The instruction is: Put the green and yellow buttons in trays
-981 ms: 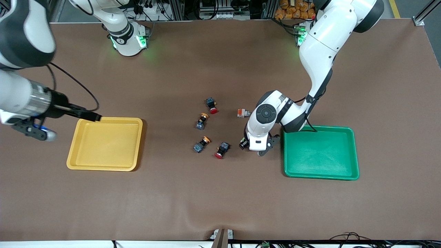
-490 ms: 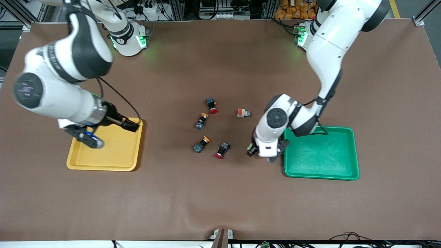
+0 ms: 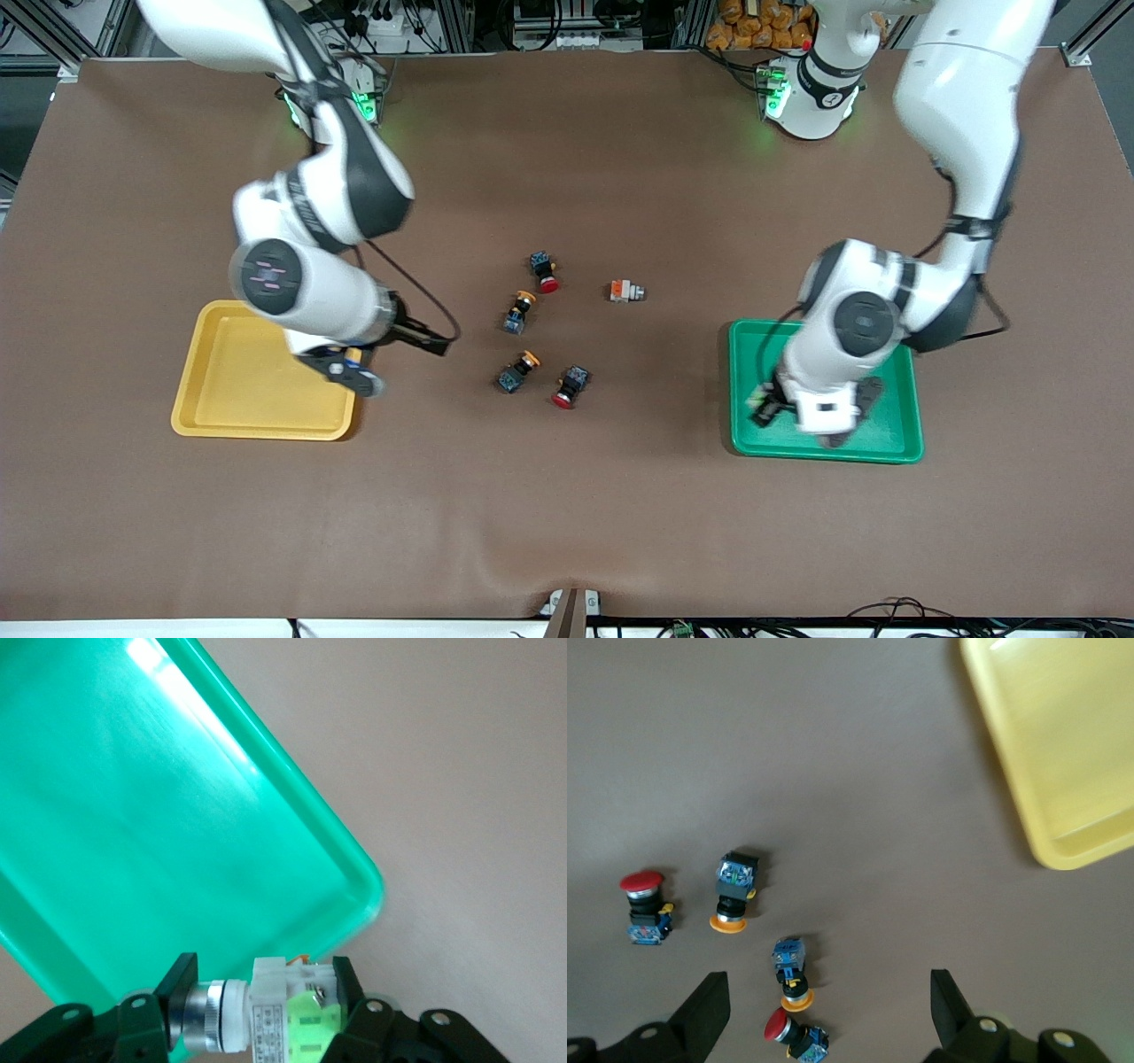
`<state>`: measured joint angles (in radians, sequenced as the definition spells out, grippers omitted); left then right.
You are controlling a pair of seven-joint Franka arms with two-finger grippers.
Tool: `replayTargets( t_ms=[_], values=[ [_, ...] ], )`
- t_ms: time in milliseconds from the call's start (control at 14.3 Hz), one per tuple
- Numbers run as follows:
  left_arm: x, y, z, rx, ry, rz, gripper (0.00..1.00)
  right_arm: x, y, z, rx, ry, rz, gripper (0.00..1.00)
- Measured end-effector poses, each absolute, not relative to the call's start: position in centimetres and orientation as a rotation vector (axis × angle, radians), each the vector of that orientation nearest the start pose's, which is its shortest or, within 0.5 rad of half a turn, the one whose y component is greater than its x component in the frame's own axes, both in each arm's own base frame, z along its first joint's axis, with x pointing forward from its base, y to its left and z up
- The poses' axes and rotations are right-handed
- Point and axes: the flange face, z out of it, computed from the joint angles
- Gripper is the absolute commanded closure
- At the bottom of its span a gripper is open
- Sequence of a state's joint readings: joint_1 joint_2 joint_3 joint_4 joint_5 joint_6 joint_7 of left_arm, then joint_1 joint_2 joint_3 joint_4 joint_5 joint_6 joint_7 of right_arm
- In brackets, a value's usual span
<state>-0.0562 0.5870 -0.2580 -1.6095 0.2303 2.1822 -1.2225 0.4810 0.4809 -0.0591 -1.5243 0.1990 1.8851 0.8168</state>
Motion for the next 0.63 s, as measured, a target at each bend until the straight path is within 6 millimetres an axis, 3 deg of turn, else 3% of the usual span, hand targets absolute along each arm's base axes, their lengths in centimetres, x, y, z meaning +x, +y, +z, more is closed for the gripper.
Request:
replayTargets(
  t_ms=[350, 490, 560, 630],
  values=[
    [66.7, -9.1, 26.9, -2.835, -1.192, 0.028, 1.0, 58.1, 34.3, 30.0, -3.029, 0.618, 0.28, 0.04],
    [66.1, -7.7, 25.7, -2.824, -1.183, 0.067, 1.0, 57.3, 35.6, 27.4, -3.035, 0.624, 0.266, 0.07],
    [65.8, -7.7, 25.0, -2.818, -1.18, 0.085, 0.66, 57.0, 36.3, 26.0, -3.032, 0.64, 0.249, 0.09],
    [65.5, -7.6, 24.4, -2.813, -1.178, 0.101, 0.14, 56.6, 36.8, 24.5, -3.033, 0.647, 0.236, 0.1]
  ],
)
